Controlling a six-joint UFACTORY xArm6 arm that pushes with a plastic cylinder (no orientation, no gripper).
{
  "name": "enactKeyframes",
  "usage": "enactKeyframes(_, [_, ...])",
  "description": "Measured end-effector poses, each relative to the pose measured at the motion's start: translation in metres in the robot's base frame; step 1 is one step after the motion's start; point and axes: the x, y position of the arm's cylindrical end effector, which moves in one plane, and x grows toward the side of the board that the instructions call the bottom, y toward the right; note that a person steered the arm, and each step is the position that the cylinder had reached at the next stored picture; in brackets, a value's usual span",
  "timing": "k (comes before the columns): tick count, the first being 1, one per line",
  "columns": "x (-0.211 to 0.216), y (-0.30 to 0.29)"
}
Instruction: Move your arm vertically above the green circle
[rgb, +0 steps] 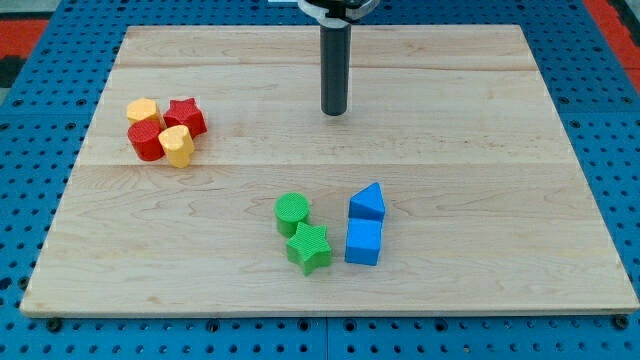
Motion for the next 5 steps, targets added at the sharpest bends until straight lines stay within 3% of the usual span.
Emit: enactKeyframes(5, [0.001, 0.0019])
